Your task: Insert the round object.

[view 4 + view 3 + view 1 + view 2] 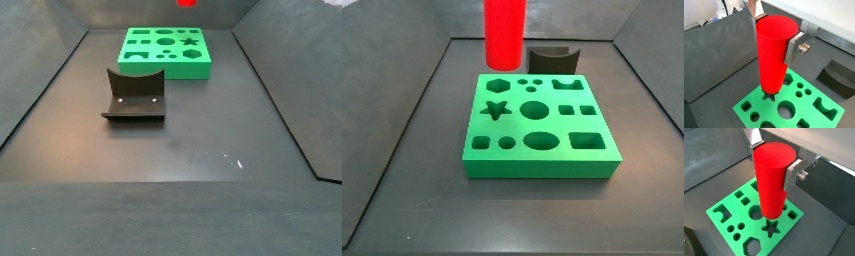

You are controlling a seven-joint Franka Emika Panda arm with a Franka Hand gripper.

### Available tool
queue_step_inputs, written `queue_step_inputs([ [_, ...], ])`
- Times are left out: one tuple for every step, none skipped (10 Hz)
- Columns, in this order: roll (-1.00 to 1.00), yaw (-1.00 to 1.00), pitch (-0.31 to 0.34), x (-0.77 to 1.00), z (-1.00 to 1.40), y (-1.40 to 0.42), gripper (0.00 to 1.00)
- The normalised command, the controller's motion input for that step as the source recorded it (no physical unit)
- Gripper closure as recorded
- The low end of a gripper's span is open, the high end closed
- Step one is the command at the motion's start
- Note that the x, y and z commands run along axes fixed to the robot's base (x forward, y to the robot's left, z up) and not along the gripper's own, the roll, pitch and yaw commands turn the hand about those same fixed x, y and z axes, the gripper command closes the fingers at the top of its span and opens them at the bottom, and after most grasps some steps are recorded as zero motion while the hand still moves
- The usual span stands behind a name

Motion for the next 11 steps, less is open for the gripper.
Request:
queue_step_inputs([
  [0.00,0.00,0.000,0.07,-1.00,-0.12,1.00],
  [-0.01,0.00,0.000,0.04,-1.00,-0.14,1.00],
  [0.00,0.00,0.000,0.04,-0.75,-0.02,1.00],
  [0.04,-0.07,0.000,0.24,-0.59,-0.03,1.00],
  [0.06,-0.11,0.051,0.50,-0.53,0.00,1.00],
  [0.04,-0.07,0.061,0.58,-0.50,0.00,1.00],
  [0.06,-0.05,0.083,0.63,-0.48,0.00,1.00],
  [0.08,-0.06,0.041,0.56,-0.40,0.00,1.00],
  [0.12,-0.05,0.047,0.47,-0.32,0.00,1.00],
  [0.19,-0.01,0.067,0.42,-0.23,0.00,1.00],
  [0.24,0.00,0.020,0.37,-0.25,0.01,1.00],
])
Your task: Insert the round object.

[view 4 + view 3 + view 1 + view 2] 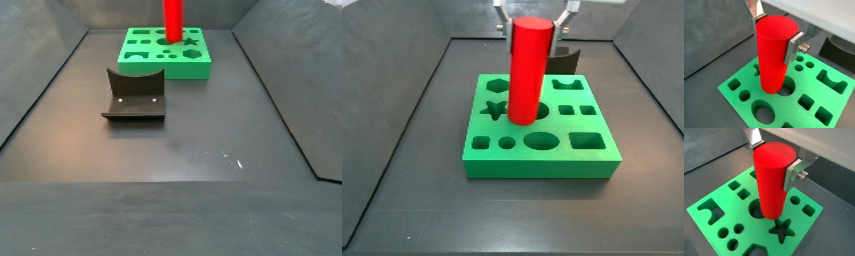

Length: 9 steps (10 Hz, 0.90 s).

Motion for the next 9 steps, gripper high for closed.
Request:
queue_step_inputs([
  [0.20,0.00,-0.003,0.30,-0.35,0.03,1.00],
  [0.19,0.00,-0.143,0.13,-0.39,0.08,1.00],
  [0.34,0.00,-0.133,0.09,-0.44,0.03,1.00],
  [0.38,0.00,-0.106,0.13,-0.45,0.00,1.00],
  [0.29,0.00,-0.027,0.19,-0.43,0.00,1.00],
  [0.27,0.00,0.001,0.37,-0.39,0.03,1.00],
  [0.24,0.00,0.043,0.43,-0.38,0.02,1.00],
  [0.12,-0.03,0.066,0.47,-0.35,0.01,1.00],
  [0.03,0.00,0.034,0.16,-0.31,0.06,1.00],
])
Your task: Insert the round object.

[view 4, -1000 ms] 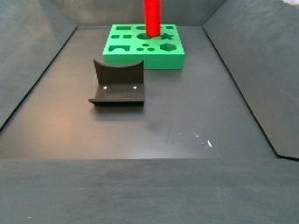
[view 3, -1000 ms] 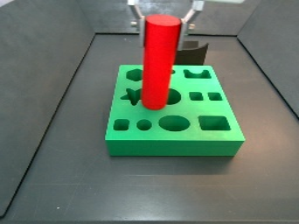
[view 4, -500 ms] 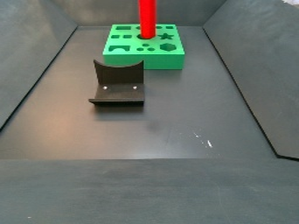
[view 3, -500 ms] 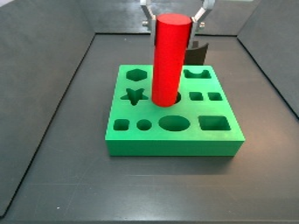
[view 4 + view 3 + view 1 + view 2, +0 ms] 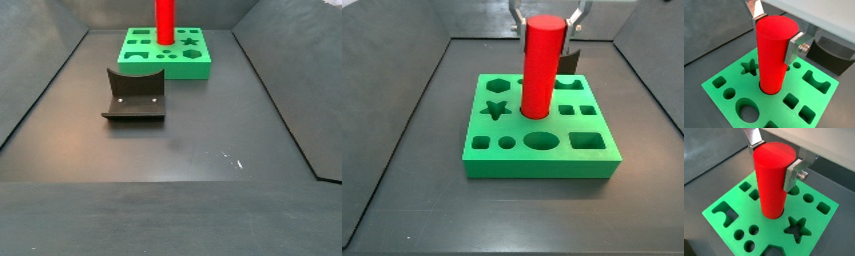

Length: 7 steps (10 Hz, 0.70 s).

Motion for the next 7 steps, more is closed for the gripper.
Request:
queue_step_inputs([
  [0.00,0.00,0.000,0.00,-0.28,0.09,1.00],
  [0.00,0.00,0.000,0.00,-0.26,0.09,1.00],
  [0.01,0.03,0.000,0.03,-0.26,0.16,1.00],
  [0.00,0.04,0.000,0.03,-0.24,0.15,1.00],
  [0.00,0.04,0.000,0.00,-0.26,0.12,1.00],
  [0.00,0.02,0.000,0.00,-0.29,0.11,1.00],
  [0.00,0.00,0.000,0.00,-0.30,0.08,1.00],
])
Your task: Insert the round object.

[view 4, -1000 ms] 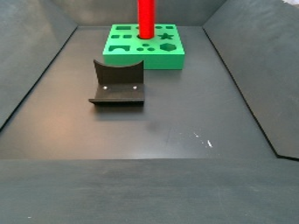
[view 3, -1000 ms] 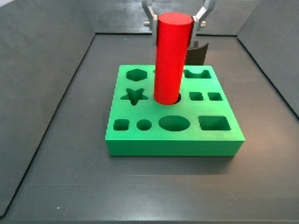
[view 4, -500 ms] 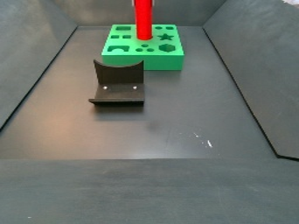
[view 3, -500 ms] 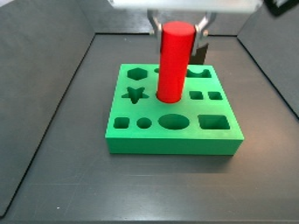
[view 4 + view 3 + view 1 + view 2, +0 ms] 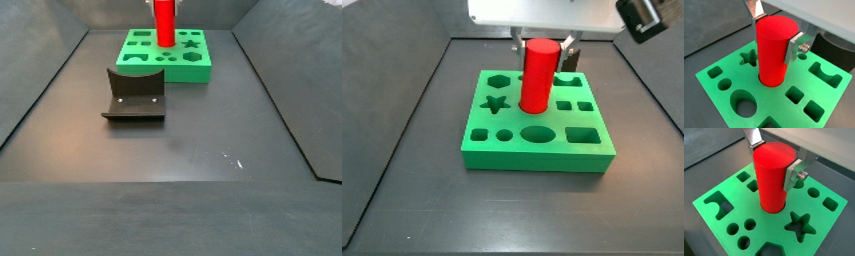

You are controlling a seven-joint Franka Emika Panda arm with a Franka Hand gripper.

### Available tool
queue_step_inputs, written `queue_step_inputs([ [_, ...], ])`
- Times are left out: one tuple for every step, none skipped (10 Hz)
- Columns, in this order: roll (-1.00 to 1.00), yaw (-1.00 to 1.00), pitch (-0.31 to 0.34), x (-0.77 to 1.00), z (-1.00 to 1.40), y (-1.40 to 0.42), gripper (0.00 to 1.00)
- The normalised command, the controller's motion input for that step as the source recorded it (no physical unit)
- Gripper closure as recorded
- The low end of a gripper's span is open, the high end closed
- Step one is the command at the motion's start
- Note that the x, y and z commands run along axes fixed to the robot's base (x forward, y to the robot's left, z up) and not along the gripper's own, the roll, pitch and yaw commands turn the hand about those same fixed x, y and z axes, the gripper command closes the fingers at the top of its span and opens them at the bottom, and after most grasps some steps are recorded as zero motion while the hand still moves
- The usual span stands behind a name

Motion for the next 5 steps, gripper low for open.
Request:
queue_step_inputs([
  [-0.04,0.00,0.000,0.05,-0.36,0.05,1.00],
  [-0.06,0.00,0.000,0.08,-0.40,0.03,1.00],
  [-0.07,0.00,0.000,0.06,-0.39,0.03,1.00],
  [-0.10,0.00,0.000,0.10,-0.10,0.04,1.00],
  [0.02,0.00,-0.056,-0.05,0.00,0.00,1.00],
])
